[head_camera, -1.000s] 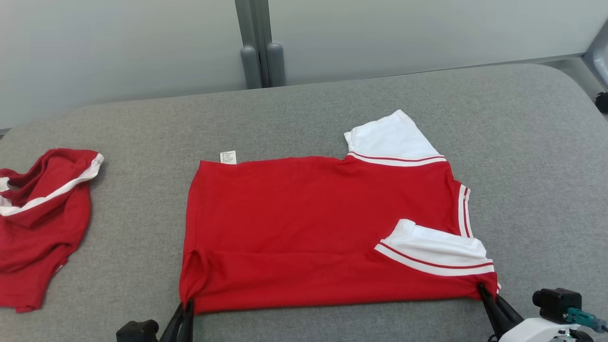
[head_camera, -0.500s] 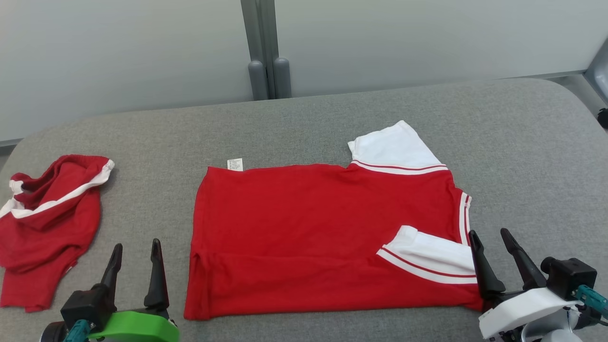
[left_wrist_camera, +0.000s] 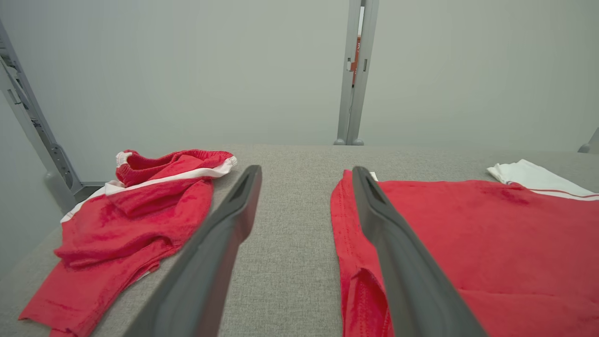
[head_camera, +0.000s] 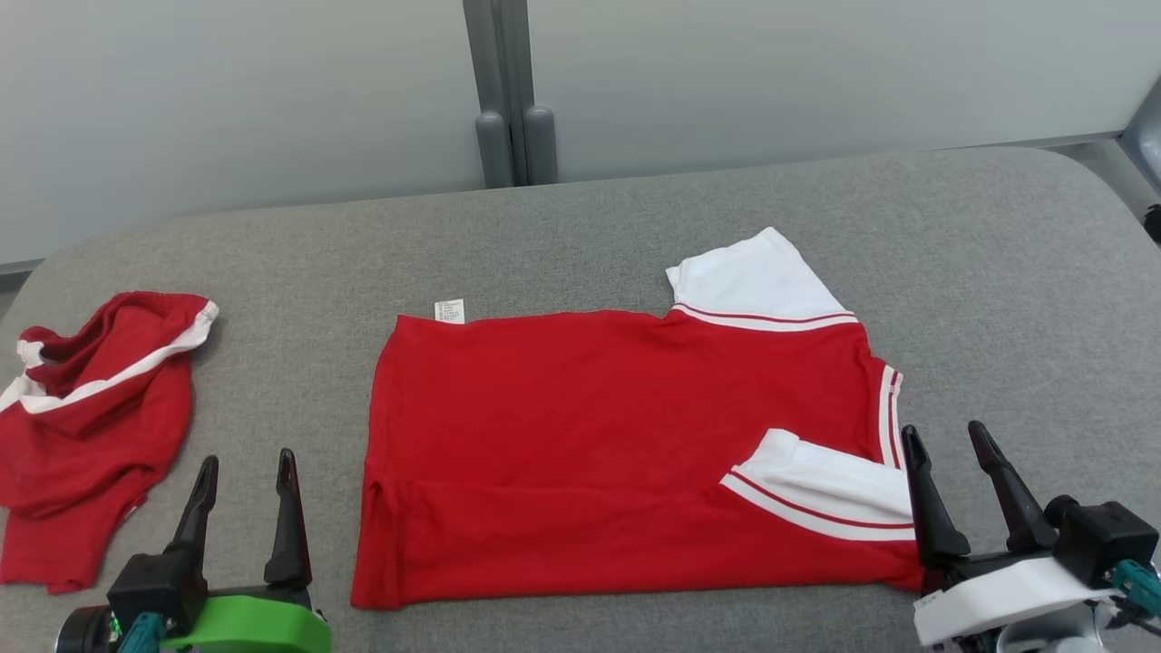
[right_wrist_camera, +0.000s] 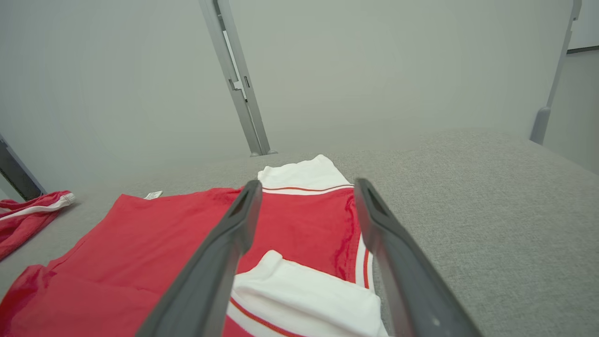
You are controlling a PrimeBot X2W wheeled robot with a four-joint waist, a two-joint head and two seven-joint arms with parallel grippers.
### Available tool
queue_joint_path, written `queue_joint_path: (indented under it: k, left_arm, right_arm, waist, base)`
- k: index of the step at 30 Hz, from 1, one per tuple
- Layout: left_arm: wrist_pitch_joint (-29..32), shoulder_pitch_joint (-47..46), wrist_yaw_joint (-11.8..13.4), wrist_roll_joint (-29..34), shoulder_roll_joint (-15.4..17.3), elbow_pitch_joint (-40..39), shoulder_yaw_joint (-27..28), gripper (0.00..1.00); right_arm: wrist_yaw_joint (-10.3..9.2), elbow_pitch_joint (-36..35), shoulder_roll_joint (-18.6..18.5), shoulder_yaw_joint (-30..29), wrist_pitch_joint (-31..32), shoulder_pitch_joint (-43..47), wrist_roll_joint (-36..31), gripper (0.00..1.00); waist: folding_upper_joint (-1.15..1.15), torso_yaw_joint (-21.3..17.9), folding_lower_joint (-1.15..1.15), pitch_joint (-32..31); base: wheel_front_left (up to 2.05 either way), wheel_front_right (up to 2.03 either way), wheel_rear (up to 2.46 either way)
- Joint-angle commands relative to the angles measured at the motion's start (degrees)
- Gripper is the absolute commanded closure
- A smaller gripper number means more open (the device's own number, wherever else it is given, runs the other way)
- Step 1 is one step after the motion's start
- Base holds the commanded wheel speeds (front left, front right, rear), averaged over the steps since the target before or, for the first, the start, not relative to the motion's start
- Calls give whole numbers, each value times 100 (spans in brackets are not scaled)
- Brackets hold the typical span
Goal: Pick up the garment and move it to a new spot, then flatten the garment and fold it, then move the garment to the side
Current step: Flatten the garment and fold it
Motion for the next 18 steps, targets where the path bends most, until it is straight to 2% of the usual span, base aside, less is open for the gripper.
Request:
queue_joint_path:
  k: [1, 7, 11, 18]
  left_arm:
    - [1, -202, -47, 72, 66, 29, -16, 0]
    - [32, -1157, -146, 39, 389, 461, -278, 0]
    - [318, -2092, -187, -154, 658, 871, -609, 0]
    - [1053, -3670, -190, -1087, 1165, 1477, -1579, 0]
  right_arm:
    - [-9, -25, -83, 28, -22, -162, -61, 0]
    - [-9, 449, -503, 296, 10, -1068, -20, 0]
    - [-9, 946, -760, 435, 185, -1957, 163, 0]
    - [-9, 2023, -1062, 811, 697, -3591, 437, 0]
  waist:
    - [0, -30, 0, 74]
    - [0, -78, 0, 445]
    - [0, -92, 0, 742]
    - [0, -129, 0, 1319]
  base:
    - [0, 0, 0]
    - [0, 0, 0]
    - [0, 0, 0]
    - [0, 0, 0]
